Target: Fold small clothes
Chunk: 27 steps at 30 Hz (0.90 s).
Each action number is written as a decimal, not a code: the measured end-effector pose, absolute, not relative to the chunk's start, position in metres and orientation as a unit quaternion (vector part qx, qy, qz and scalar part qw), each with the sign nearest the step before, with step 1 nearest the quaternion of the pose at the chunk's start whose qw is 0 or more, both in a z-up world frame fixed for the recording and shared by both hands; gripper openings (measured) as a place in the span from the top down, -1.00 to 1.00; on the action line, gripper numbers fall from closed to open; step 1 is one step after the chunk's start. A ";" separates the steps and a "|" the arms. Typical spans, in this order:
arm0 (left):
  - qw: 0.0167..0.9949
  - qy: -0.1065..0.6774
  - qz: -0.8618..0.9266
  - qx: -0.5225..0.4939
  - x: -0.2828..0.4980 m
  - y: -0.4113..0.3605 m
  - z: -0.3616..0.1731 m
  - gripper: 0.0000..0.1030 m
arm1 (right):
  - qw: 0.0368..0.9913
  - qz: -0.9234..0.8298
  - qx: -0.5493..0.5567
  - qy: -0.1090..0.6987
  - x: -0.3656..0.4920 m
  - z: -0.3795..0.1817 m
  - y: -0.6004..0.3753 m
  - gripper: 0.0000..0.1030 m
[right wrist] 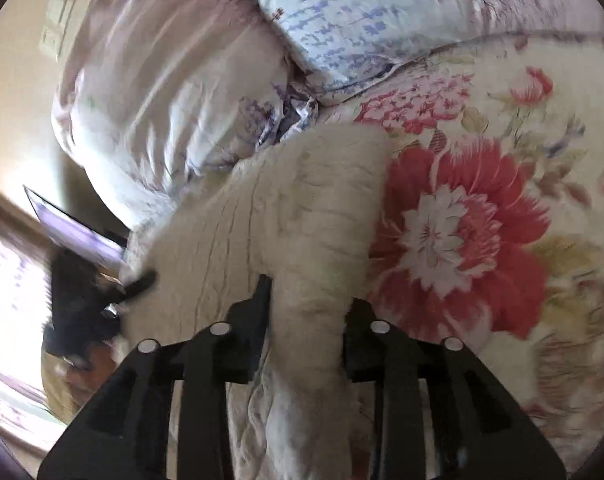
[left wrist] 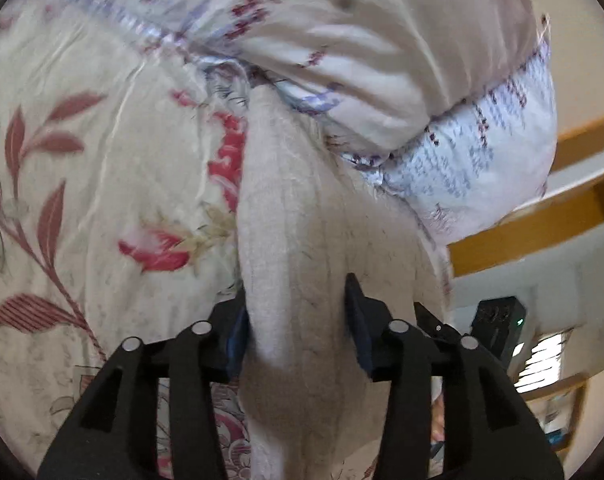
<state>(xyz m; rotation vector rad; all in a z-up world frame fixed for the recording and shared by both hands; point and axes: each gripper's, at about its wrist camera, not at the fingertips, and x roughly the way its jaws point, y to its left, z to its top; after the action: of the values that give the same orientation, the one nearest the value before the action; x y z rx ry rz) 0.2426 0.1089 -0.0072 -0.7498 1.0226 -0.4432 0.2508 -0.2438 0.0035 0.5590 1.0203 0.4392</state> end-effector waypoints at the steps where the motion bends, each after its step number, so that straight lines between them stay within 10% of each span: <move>1: 0.789 0.468 -0.208 -0.340 0.240 0.111 -0.003 0.11 | 0.812 0.207 0.267 0.475 0.250 0.007 -0.248 0.34; 12: 0.892 0.360 -0.203 -0.182 0.175 0.094 0.063 -0.09 | 0.822 0.173 0.288 0.460 0.269 0.016 -0.260 0.32; 14: 0.896 0.361 -0.213 -0.149 0.168 0.077 0.065 -0.12 | 0.845 0.174 0.258 0.435 0.266 0.025 -0.249 0.77; 19: 0.897 0.376 -0.205 -0.108 0.165 0.057 0.060 -0.13 | 0.898 0.115 0.171 0.389 0.257 0.045 -0.238 0.80; 27: 0.903 0.375 -0.187 -0.090 0.156 0.054 0.059 -0.18 | 0.888 0.088 0.163 0.420 0.255 0.041 -0.243 0.51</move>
<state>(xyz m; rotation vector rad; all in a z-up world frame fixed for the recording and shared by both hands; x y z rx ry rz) 0.1559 0.0542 0.0588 -0.1862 0.7761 -0.3861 0.2550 -0.2426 0.0406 0.3381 0.8732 0.1823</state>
